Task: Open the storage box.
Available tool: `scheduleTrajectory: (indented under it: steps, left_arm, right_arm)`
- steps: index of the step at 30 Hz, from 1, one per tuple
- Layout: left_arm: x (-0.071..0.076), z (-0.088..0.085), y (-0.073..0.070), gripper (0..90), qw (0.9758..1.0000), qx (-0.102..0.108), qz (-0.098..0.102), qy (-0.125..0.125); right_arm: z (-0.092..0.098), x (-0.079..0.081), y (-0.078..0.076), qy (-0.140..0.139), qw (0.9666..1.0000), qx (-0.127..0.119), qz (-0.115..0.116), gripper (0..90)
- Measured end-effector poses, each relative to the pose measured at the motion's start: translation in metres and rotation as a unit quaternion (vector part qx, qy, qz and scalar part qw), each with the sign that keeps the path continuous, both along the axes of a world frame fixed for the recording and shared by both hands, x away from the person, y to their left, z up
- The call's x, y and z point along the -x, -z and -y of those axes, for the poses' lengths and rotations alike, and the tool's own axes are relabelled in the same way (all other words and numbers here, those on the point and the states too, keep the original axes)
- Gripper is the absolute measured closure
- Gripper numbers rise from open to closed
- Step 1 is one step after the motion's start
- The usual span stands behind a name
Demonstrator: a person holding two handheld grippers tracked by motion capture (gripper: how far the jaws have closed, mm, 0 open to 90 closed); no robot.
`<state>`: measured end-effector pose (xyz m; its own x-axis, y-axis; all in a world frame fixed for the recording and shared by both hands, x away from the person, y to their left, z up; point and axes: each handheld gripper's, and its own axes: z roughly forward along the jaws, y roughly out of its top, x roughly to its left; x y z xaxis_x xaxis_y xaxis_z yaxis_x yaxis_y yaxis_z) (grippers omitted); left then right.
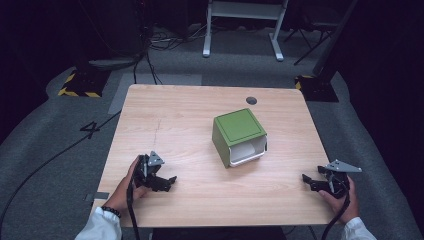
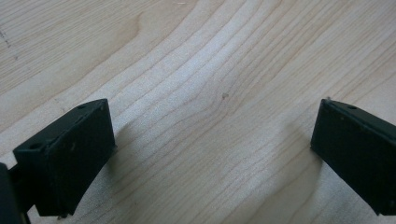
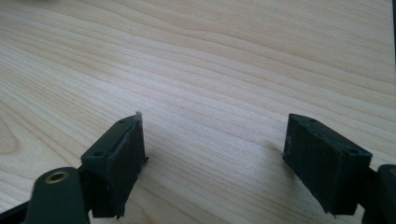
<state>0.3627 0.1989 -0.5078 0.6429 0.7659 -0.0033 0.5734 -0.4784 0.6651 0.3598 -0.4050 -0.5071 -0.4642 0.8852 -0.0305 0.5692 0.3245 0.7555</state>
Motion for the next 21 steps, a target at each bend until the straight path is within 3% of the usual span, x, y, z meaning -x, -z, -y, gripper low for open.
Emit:
scheduleTrajectory:
  steps: [12,21]
  left_arm:
    - [0.004,-0.010,0.000,0.0,0.9988,0.002,-0.001,0.048]
    - [0.005,-0.012,0.001,0.1,0.9986,0.005,-0.002,0.052]
  right_arm:
    - [0.001,-0.002,0.000,0.000,1.0000,-0.006,-0.007,19.9]
    - [-0.001,-0.004,0.000,-0.006,1.0000,0.001,-0.001,19.9]
